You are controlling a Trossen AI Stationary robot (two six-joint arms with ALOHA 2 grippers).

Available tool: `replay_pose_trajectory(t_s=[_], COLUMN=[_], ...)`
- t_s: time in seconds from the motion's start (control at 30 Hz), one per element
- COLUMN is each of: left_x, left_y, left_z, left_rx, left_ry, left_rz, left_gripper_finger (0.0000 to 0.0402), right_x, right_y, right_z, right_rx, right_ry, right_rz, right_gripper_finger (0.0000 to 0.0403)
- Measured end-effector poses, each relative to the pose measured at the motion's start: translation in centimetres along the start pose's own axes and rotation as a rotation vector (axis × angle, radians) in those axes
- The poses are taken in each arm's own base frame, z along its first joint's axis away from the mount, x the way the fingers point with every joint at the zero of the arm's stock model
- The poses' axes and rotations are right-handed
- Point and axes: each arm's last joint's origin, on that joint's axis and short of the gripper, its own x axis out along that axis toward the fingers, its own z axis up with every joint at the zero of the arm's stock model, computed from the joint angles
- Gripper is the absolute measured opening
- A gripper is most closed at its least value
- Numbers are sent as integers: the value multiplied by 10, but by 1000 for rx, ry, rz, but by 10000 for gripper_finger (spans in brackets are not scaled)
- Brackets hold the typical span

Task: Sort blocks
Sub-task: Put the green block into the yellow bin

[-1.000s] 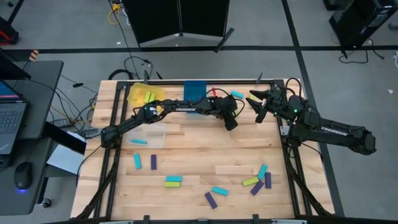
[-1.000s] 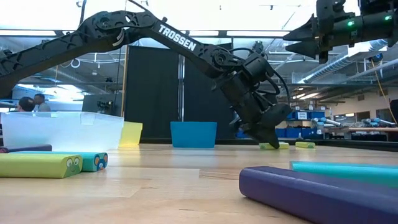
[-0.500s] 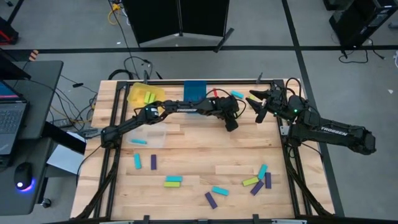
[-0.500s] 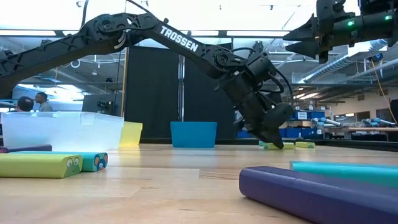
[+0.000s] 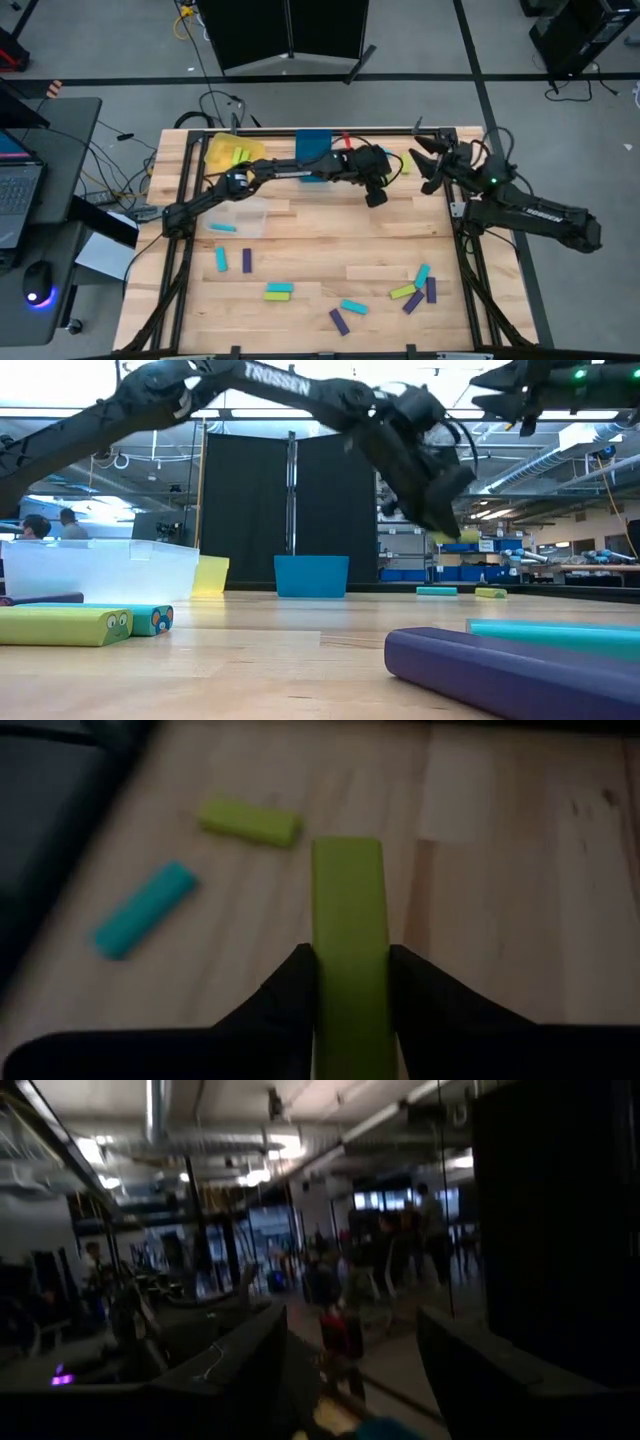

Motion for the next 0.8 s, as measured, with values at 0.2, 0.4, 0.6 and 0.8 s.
replay_pose_trajectory(t_s=[0.2,0.4,0.6,0.8], left_x=[-45,-63,-67,-73], left_y=[10,19,23,22], left_z=[17,19,15,15], left_rx=[38,37,34,27], left_ry=[12,60,113,122], left_rz=[89,135,219,233], left_gripper_finger=[105,105,105,105], right_x=[-7,-8,-8,-8], right_y=[0,0,0,0], right_z=[8,6,6,3], right_rx=[-17,-19,-19,-22], right_ry=[-56,-36,-33,-4], right_rz=[7,5,5,2], right_gripper_finger=[234,234,234,234])
